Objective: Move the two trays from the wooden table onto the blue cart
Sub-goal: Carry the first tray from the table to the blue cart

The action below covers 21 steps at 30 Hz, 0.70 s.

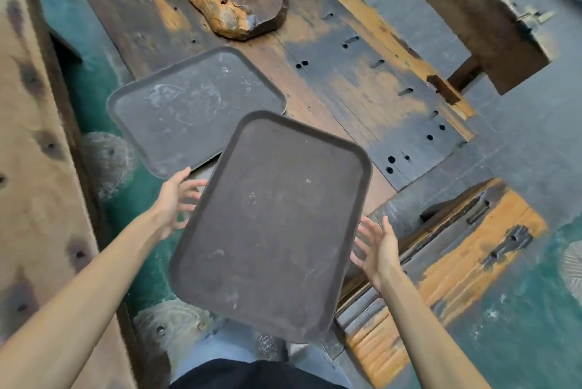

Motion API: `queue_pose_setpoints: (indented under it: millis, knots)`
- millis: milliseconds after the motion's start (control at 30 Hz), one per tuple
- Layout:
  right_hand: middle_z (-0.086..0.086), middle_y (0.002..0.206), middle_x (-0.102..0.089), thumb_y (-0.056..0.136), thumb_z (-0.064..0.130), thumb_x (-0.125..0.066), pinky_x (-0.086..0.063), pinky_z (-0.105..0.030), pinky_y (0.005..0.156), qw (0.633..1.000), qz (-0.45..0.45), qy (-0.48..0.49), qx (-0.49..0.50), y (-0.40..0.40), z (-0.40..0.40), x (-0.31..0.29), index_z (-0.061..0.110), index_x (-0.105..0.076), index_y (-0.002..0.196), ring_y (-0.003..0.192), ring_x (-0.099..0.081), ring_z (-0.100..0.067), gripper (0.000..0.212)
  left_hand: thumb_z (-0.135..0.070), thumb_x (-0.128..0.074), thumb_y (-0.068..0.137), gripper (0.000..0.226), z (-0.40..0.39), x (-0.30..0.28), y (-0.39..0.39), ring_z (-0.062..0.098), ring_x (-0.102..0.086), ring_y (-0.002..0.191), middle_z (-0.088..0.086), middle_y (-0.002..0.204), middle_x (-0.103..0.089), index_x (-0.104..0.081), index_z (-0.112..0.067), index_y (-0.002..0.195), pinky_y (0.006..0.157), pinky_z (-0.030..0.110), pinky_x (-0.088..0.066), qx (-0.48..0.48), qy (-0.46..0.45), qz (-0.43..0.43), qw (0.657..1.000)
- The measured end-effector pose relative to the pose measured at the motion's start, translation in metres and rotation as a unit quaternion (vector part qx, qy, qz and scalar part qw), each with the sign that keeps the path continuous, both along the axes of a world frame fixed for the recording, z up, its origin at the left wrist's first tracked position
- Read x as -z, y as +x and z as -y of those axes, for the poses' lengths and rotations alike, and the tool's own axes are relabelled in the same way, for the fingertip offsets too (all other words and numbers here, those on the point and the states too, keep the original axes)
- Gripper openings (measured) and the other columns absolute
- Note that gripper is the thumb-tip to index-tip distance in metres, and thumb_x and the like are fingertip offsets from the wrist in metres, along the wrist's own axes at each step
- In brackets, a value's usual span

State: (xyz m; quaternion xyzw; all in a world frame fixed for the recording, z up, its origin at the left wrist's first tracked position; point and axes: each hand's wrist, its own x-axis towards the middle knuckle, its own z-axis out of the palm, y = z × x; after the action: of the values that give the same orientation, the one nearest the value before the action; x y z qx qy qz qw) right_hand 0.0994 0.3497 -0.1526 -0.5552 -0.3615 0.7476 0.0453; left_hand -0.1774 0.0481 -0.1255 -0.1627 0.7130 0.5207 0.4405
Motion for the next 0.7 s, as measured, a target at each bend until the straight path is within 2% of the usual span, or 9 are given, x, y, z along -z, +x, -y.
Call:
queue_pose_setpoints:
  millis: [133,233,367,467,600,700]
  knots:
    - [0.002,0.12,-0.067,0.098,0.066,-0.027,-0.045,-0.042,0.081,0.996,-0.029,0.009,-0.084,0.009,-0.007,-0.015,0.025,-0.067,0.123,0.115,-0.06,-0.02,0.062,-0.072,-0.04,0.076,0.06,0.036,-0.017,0.051,0.018,-0.045,0.075,-0.001,0.092,-0.053,-0.074,-0.031,0.103,0.065,0.033,-0.03,-0.072,0.019,-0.023,0.997]
    - [0.003,0.114,-0.068,0.099,0.065,-0.028,-0.046,-0.042,0.082,0.99,-0.053,0.017,-0.132,0.02,-0.011,-0.027,0.025,-0.069,0.117,0.113,-0.061,-0.02,0.059,-0.073,-0.04,0.074,0.066,0.06,-0.029,0.094,0.02,-0.046,0.078,0.001,0.091,-0.055,-0.073,-0.027,0.107,0.066,0.035,-0.031,-0.104,0.034,-0.026,0.994]
    - [0.0,0.123,-0.064,0.099,0.063,-0.028,-0.047,-0.045,0.088,0.978,-0.077,0.025,-0.194,0.03,-0.007,-0.039,0.023,-0.065,0.126,0.114,-0.06,-0.021,0.061,-0.076,-0.037,0.074,0.074,0.089,-0.043,0.154,0.02,-0.044,0.075,0.002,0.09,-0.053,-0.071,-0.023,0.114,0.065,0.034,-0.027,-0.163,0.049,-0.031,0.985]
    - [-0.001,0.129,-0.064,0.1,0.063,-0.024,-0.047,-0.045,0.087,0.966,-0.082,0.027,-0.244,0.031,0.005,-0.047,0.022,-0.064,0.128,0.116,-0.06,-0.022,0.064,-0.076,-0.037,0.075,0.076,0.115,-0.053,0.194,0.019,-0.043,0.072,0.001,0.087,-0.053,-0.068,-0.022,0.118,0.064,0.033,-0.024,-0.212,0.053,-0.041,0.975]
    - [-0.003,0.129,-0.063,0.1,0.064,-0.024,-0.047,-0.044,0.083,0.95,-0.091,0.016,-0.3,0.031,0.035,-0.051,0.019,-0.063,0.13,0.114,-0.06,-0.023,0.067,-0.075,-0.036,0.075,0.076,0.153,-0.063,0.245,0.017,-0.044,0.068,-0.002,0.081,-0.055,-0.069,-0.022,0.117,0.062,0.032,-0.024,-0.279,0.046,-0.062,0.957]
    - [-0.001,0.126,-0.065,0.099,0.063,-0.026,-0.047,-0.042,0.082,0.936,-0.098,0.013,-0.339,0.035,0.064,-0.054,0.02,-0.064,0.128,0.113,-0.062,-0.021,0.064,-0.076,-0.037,0.074,0.079,0.184,-0.067,0.285,0.018,-0.044,0.067,0.003,0.088,-0.054,-0.068,-0.019,0.119,0.058,0.029,-0.024,-0.329,0.057,-0.07,0.94]
